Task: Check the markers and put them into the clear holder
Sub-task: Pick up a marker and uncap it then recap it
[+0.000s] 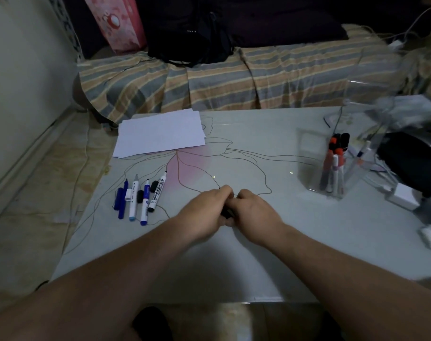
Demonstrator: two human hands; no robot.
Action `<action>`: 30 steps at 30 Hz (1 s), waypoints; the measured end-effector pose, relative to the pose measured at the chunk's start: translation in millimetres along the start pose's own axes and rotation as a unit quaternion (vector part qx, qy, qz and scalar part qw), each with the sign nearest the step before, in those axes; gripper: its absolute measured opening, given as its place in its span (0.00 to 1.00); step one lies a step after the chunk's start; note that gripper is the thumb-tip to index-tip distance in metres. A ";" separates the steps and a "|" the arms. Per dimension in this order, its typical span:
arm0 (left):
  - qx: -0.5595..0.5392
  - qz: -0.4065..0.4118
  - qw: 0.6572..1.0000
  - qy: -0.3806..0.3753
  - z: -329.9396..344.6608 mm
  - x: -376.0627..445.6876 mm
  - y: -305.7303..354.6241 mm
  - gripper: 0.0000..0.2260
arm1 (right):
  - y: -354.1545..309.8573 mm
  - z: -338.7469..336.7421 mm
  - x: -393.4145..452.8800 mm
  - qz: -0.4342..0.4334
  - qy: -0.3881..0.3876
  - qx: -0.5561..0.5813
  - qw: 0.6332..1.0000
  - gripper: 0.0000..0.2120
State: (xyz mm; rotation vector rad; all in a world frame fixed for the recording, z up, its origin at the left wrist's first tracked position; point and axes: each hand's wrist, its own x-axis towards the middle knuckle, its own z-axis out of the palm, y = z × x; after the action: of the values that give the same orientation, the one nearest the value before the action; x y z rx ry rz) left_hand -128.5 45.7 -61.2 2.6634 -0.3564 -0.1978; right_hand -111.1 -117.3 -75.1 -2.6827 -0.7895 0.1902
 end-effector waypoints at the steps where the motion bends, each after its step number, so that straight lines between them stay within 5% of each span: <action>1: -0.010 -0.001 1.000 -0.001 -0.4 0.4 -0.7 0.21 | 1.4 -0.4 0.4 0.006 -0.002 0.003 1.000 0.13; 9: 0.028 -0.002 0.999 -0.040 -4.4 3.7 -3.9 0.16 | 12.0 -8.5 -2.4 0.036 -0.033 0.020 0.999 0.12; 16: -0.209 -0.057 0.976 -0.011 -9.5 3.1 -10.4 0.14 | 35.6 -31.0 -10.7 0.109 -0.011 0.048 0.993 0.05; 20: -0.243 -0.072 0.967 -0.003 -8.7 3.4 -10.5 0.17 | 41.6 -37.5 -14.4 0.122 -0.003 0.068 0.990 0.09; 24: -0.160 -0.075 0.984 0.015 -15.8 6.2 -9.9 0.11 | 41.2 -48.5 -14.0 0.113 0.056 0.070 0.990 0.07; 30: 0.016 -0.026 0.999 0.042 -25.1 9.8 -17.8 0.13 | 33.1 -60.9 -12.1 0.055 0.047 -0.115 0.991 0.16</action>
State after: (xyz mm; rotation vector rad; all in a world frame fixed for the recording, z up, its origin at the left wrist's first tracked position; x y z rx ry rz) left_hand -110.4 68.6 -47.5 2.7041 -0.2668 -0.0977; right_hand -91.3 -167.1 -29.5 -2.9298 -0.6722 -0.0038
